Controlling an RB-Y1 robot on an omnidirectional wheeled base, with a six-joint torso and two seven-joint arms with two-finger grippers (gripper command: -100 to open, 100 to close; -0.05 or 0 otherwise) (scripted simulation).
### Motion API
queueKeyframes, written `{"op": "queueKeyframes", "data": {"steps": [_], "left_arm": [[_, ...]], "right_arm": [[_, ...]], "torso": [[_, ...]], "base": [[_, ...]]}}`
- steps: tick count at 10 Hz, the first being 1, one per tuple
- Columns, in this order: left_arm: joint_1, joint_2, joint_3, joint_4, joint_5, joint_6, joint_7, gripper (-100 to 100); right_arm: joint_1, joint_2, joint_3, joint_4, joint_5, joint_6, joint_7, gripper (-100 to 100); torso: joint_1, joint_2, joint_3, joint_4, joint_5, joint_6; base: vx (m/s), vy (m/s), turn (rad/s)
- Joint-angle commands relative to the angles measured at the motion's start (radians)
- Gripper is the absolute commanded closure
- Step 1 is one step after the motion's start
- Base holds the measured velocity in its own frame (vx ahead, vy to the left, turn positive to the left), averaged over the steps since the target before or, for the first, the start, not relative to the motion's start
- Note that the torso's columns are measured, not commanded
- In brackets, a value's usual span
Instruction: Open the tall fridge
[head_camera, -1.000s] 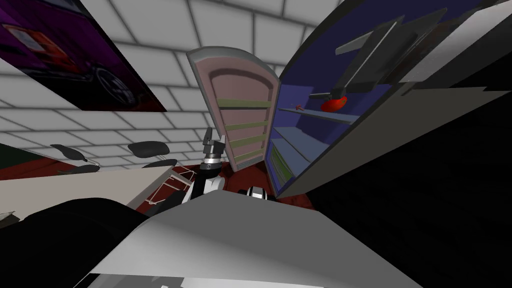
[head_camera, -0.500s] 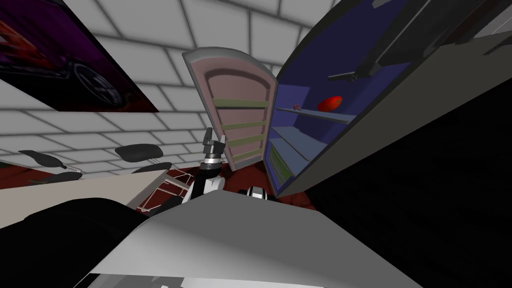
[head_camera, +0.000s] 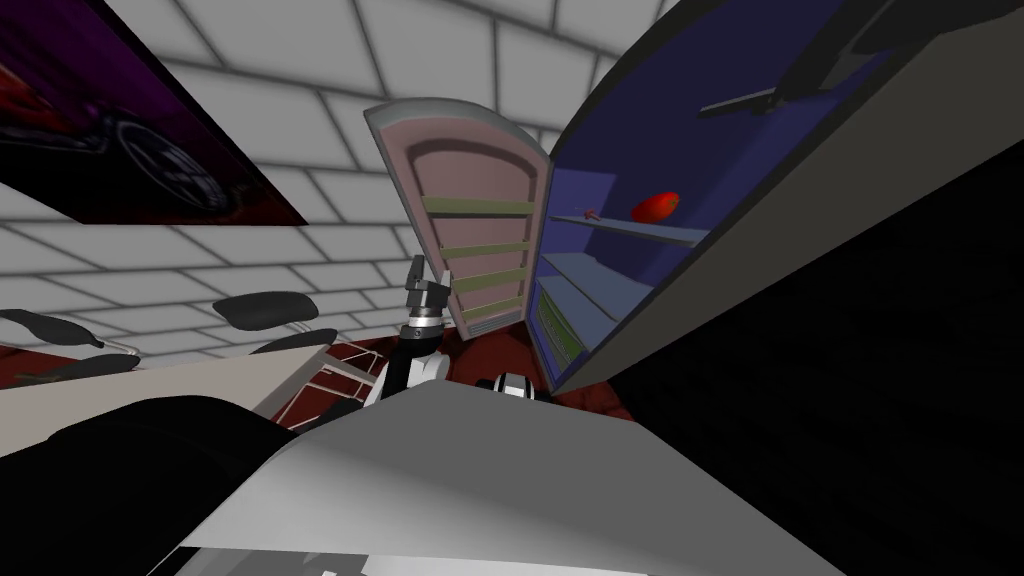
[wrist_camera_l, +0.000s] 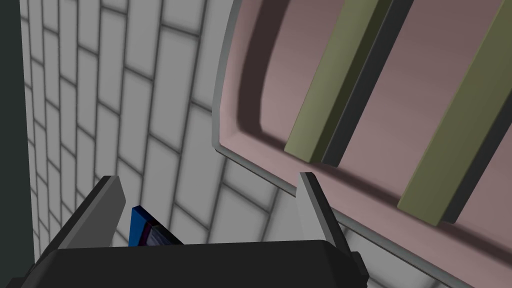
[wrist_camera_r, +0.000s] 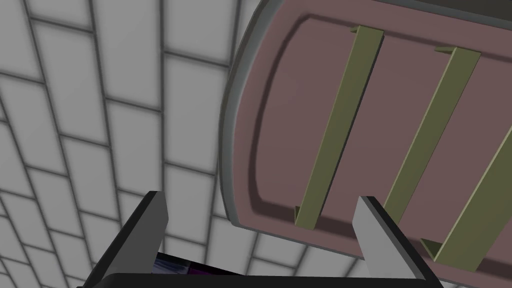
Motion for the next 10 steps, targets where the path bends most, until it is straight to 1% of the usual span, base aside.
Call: {"op": "queueKeyframes", "data": {"steps": [1,2,3,10], "left_arm": [[0.000,0.000,0.000,0.000,0.000,0.000,0.000,0],[0.000,0.000,0.000,0.000,0.000,0.000,0.000,0],[0.000,0.000,0.000,0.000,0.000,0.000,0.000,0],[0.000,0.000,0.000,0.000,0.000,0.000,0.000,0]], "right_arm": [[0.005,-0.023,-0.011,0.030,-0.009,-0.029,-0.008,-100],[0.002,-0.012,-0.005,0.013,-0.004,-0.010,-0.001,-100],[0.010,-0.033,-0.022,0.053,-0.013,-0.052,-0.017,-100],[0.035,-0.101,-0.078,0.185,-0.044,-0.189,-0.066,-100]], "torso": [[-0.001,0.000,0.000,0.000,0.000,0.000],[0.002,-0.005,-0.003,-0.001,0.001,0.000],[0.000,-0.002,-0.002,-0.001,0.000,0.000],[0.000,0.000,0.000,0.000,0.000,0.000]], "base": [[0.092,0.062,0.042],[0.059,0.039,0.003],[0.023,0.010,-0.007],[0.025,0.004,-0.006]]}}
